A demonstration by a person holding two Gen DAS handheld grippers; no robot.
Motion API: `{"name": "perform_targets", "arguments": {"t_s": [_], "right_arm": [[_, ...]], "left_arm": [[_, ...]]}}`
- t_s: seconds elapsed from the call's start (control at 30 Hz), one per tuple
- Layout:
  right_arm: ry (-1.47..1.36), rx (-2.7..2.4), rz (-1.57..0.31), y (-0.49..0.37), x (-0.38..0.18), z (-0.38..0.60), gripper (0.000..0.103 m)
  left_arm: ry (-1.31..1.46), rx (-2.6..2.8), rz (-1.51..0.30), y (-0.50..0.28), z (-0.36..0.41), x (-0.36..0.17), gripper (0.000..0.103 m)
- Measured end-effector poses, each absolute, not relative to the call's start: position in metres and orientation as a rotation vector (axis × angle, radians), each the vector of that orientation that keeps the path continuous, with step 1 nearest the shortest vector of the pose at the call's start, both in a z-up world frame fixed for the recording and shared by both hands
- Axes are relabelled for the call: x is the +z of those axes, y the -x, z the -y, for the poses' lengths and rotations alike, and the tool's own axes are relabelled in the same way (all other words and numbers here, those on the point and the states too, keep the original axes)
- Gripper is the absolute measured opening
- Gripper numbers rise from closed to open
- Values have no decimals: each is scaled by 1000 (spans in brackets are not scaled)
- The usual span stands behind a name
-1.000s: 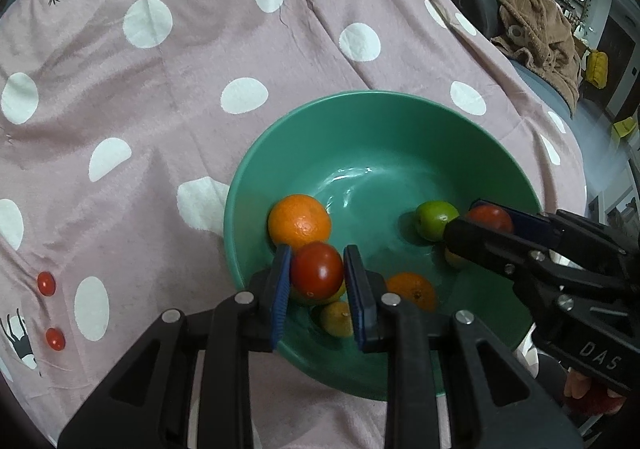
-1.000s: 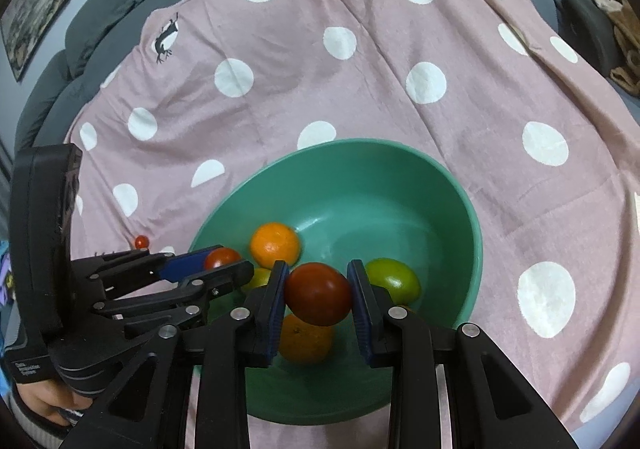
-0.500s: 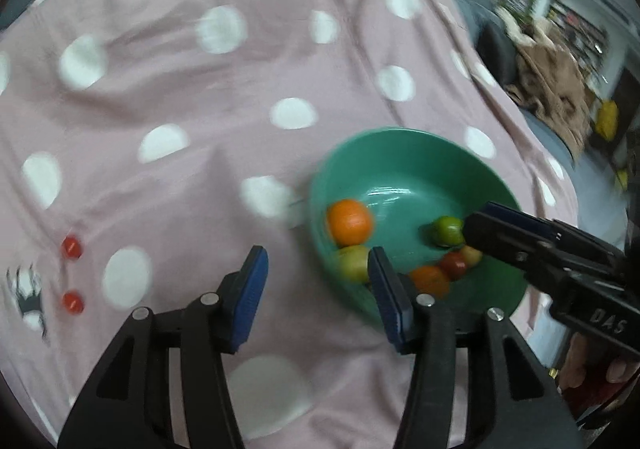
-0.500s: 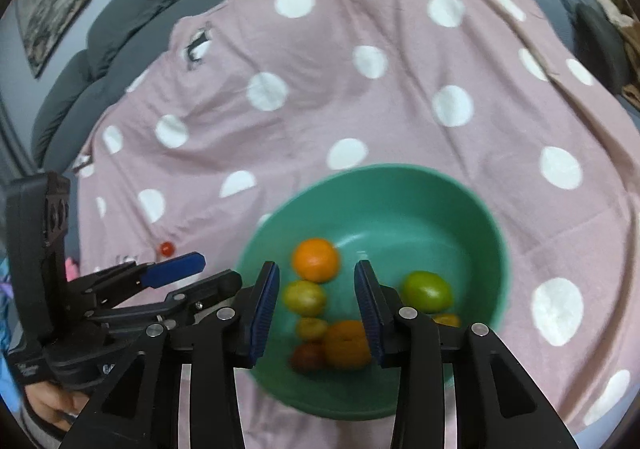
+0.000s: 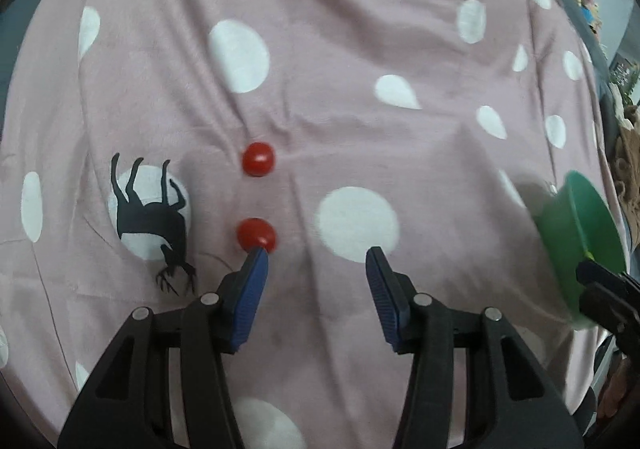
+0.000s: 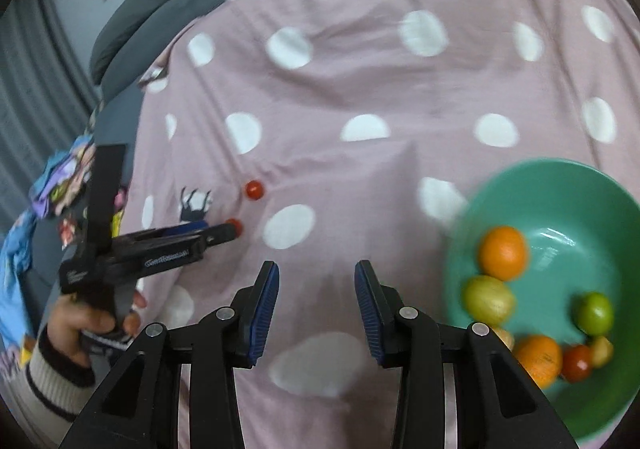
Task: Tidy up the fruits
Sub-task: 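Grasp a red cherry tomato with the left tool while the right tool grasps another, then carry both red cherry tomatoes over the green bowl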
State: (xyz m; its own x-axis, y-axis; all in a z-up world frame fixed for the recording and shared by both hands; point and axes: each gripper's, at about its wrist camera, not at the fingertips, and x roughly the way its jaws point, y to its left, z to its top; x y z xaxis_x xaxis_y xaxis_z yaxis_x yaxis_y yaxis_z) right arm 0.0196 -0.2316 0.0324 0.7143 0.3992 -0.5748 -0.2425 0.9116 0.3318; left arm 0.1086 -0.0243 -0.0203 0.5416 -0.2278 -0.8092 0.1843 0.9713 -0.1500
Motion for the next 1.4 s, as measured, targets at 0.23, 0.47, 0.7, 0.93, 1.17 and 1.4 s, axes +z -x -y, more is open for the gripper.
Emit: {"name": "perform_targets", "arguments": {"t_s": [0.23,0.47,0.7,0.93,1.17,1.4], "right_arm": [[-247,426,-716,-40,20,210,40],[-233,440,-726,-62,18,203,40],[-219,467,-723,-98,26,190,40],[-197,525,-798,-145,14,164,40],[-157,629,-886,-201,-4,114,40],[-100,629,-900,-222,-21,79,40]], "left_arm": [[25,-231,-1013,-134,22,-41,48],[-92,-198,-1015,-154,36,-49,47],[-169,-177,-1023,-169,41,-61,31],[-115,-197,-995,-165,24,-54,23],[-24,-194,-909,-145,-8,-18,23],[4,-176,-919,-141,-34,-15,23]]}}
